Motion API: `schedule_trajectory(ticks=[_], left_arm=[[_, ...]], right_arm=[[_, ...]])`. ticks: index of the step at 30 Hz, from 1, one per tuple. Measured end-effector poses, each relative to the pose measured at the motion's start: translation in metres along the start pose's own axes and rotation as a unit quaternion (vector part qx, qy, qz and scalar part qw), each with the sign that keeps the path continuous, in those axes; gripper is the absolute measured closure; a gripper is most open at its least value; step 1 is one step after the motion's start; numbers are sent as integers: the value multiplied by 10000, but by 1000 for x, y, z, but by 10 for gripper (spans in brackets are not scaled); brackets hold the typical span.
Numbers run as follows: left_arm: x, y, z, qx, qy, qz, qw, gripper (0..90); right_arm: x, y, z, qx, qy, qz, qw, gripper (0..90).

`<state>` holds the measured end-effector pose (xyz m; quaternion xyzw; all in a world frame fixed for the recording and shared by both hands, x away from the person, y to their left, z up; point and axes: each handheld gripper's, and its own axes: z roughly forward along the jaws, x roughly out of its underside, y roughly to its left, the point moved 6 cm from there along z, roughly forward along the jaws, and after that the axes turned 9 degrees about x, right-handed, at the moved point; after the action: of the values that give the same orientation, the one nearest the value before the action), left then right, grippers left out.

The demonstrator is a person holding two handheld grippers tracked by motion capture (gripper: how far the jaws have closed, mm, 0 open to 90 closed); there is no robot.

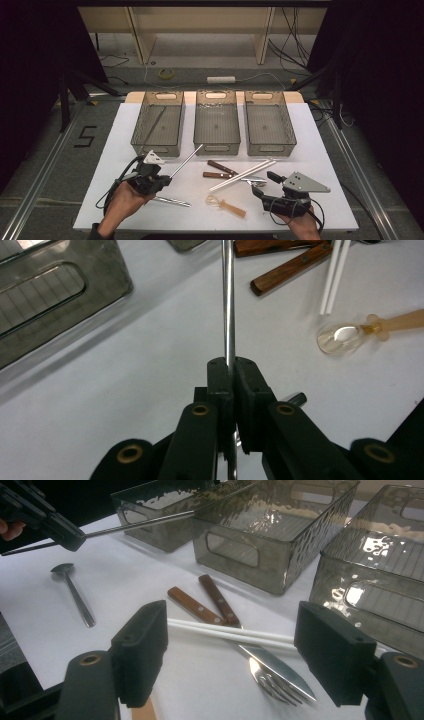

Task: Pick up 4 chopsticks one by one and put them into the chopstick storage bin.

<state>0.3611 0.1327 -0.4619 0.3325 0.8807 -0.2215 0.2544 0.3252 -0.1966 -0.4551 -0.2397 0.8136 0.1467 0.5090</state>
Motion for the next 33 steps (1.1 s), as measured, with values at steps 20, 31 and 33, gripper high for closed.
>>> schedule_trajectory(ticks=[20,31,33], left_arm=[[-22,23,-22,-212,-462,-103,9987,858],[-52,59,-25,-458,-823,-340,9950,857],[-58,65,-23,-484,-911,-394,9939,857]], right_arm=[[1,-1,1,16,28,29,10000,307],[2,-4,2,21,36,76,10000,307],[2,-3,2,15,30,64,10000,307]])
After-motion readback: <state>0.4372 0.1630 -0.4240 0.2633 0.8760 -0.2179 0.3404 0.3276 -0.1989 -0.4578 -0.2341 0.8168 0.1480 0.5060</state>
